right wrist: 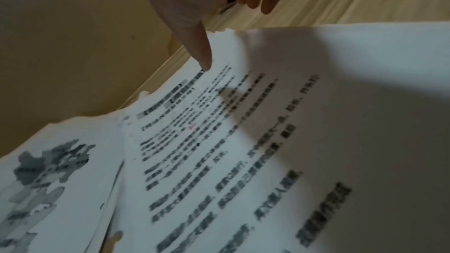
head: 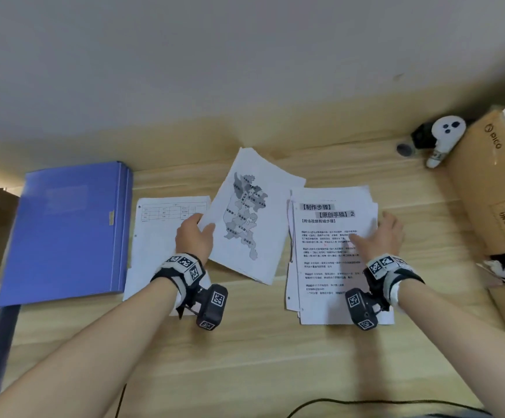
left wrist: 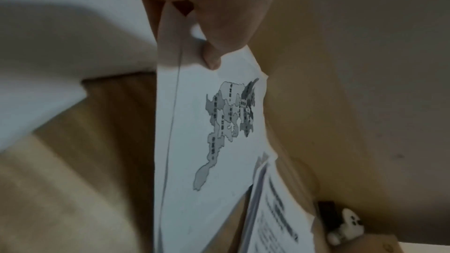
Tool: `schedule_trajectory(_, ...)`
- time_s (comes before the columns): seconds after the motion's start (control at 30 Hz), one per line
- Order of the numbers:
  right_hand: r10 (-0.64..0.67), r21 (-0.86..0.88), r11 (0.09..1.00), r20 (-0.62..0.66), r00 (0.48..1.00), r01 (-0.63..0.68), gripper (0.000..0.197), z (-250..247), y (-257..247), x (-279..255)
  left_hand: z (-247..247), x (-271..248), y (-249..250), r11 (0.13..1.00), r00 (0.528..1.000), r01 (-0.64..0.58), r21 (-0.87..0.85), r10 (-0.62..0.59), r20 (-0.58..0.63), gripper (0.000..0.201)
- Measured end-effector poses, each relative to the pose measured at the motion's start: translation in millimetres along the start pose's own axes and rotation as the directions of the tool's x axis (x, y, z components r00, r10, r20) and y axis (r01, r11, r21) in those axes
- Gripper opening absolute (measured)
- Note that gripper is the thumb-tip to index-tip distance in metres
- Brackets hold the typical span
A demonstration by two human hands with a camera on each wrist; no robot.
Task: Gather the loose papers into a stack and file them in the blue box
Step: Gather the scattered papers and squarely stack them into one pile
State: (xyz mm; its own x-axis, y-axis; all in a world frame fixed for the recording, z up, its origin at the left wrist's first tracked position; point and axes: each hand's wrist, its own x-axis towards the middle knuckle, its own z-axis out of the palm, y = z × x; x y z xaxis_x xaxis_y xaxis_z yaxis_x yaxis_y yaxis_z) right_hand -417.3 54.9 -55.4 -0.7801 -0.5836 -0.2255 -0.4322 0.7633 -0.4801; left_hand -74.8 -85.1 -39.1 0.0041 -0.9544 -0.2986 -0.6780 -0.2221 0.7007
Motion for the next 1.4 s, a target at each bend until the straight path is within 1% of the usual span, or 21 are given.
schedule_trajectory(0.07,-0.06,0.055,0.997,0.016,0.998,0.059,0.084,1.7,-12.6,-1.5,-24.8,4.9,9.1,0.999,0.998,-0.047,-0.011,0.047,-0.045,0.014)
schedule_trajectory(0.13,-0.147,0.099,0.985,0.023,0.989,0.144,0.08,3.2,-30.4,-6.0,-55.2,11.9,20.3,0.993,0.993,-0.109,0.048,0.111,-0.042,0.017)
schedule_trajectory(0.2,-0.233,0.128,0.966,0.039,0.972,0.226,0.079,4.6,-52.8,-13.1,-85.3,16.3,35.6,0.966,0.98,-0.199,0.163,0.196,0.032,0.014)
schedule_trajectory(0.27,-0.336,0.153,0.934,0.079,0.938,0.322,0.082,5.7,-77.4,-24.0,-107.6,16.2,54.9,0.899,0.952,-0.302,0.315,0.27,0.142,0.01)
schedule_trajectory(0.37,-0.53,0.196,0.841,0.104,0.842,0.505,0.092,6.6,-115.3,-44.6,-125.5,15.5,80.8,0.747,0.896,-0.439,0.499,0.326,0.301,0.015)
schedule_trajectory(0.47,-0.688,0.177,0.726,0.192,0.7,0.664,0.103,3.6,-148.2,-68.0,-126.8,11.8,103.4,0.614,0.812,-0.568,0.548,0.308,0.496,0.015)
schedule_trajectory(0.53,-0.706,0.19,0.699,0.337,0.622,0.69,0.091,-0.5,-160.9,-81.9,-121.0,9.6,116.6,0.582,0.748,-0.634,0.509,0.294,0.595,0.017)
schedule_trajectory(0.6,-0.658,0.232,0.735,0.472,0.587,0.637,0.056,-2.1,-163.9,-93.2,-110.2,8.9,123.6,0.624,0.717,-0.644,0.443,0.29,0.634,0.017)
schedule_trajectory(0.63,-0.625,0.248,0.767,0.498,0.602,0.591,0.037,-0.5,-161.9,-95.7,-104.6,9.3,124.8,0.661,0.731,-0.623,0.419,0.3,0.613,0.018)
schedule_trajectory(0.7,-0.521,0.309,0.854,0.503,0.69,0.419,0.019,6.7,-152.3,-94.8,-95.4,9.5,122.7,0.745,0.801,-0.554,0.372,0.355,0.481,0.024)
schedule_trajectory(0.77,-0.382,0.35,0.909,0.477,0.791,0.228,0.02,13.3,-138.3,-90.0,-87.8,8.9,109.2,0.795,0.865,-0.496,0.349,0.421,0.272,0.035)
schedule_trajectory(0.8,-0.322,0.364,0.918,0.456,0.83,0.157,0.021,15.7,-131.9,-87.8,-85.9,6.8,99.9,0.825,0.891,-0.454,0.338,0.414,0.186,0.044)
schedule_trajectory(0.87,-0.215,0.39,0.92,0.43,0.877,0.034,0.021,21.6,-116.1,-83.5,-80.1,0.9,75.4,0.902,0.952,-0.306,0.304,0.286,0.108,0.058)
schedule_trajectory(0.93,-0.142,0.407,0.912,0.448,0.883,-0.06,0.021,29.1,-103.3,-83.2,-67.7,-7.2,45.6,0.962,0.984,-0.126,0.244,0.091,0.151,0.057)
schedule_trajectory(1.03,-0.089,0.361,0.925,0.503,0.86,-0.115,0.03,54.8,-82.6,-82.1,-39.5,-19.4,0.0,0.979,0.954,0.059,0.195,-0.113,0.278,0.047)
schedule_trajectory(1.1,-0.105,0.365,0.923,0.549,0.829,-0.125,0.039,72.9,-73.2,-84.2,-23.1,-28.6,-21.0,0.983,0.934,0.128,0.129,-0.163,0.316,0.035)
schedule_trajectory(1.2,-0.113,0.378,0.914,0.582,0.805,-0.145,0.04,76.5,-75.7,-97.8,-10.4,-39.5,-38.6,0.966,0.94,0.218,-0.141,-0.168,0.298,0.04)
schedule_trajectory(1.27,-0.13,0.41,0.895,0.612,0.78,-0.173,0.043,73.6,-75.0,-103.7,-11.7,-37.6,-49.4,0.944,0.952,0.242,-0.226,-0.186,0.241,0.042)
schedule_trajectory(1.3,-0.156,0.447,0.878,0.602,0.783,-0.169,0.046,72.7,-73.6,-104.4,-14.8,-35.6,-51.5,0.939,0.957,0.244,-0.242,-0.194,0.213,0.043)
schedule_trajectory(1.33,-0.169,0.464,0.875,0.56,0.811,-0.138,0.048,70.2,-74.1,-104.7,-18.3,-31.3,-55.6,0.937,0.96,0.246,-0.248,-0.201,0.195,0.043)
schedule_trajectory(1.4,-0.152,0.474,0.877,0.422,0.894,-0.075,0.042,68.4,-67.1,-95.8,-26.5,-22.4,-59.5,0.94,0.964,0.239,-0.243,-0.199,0.177,0.041)
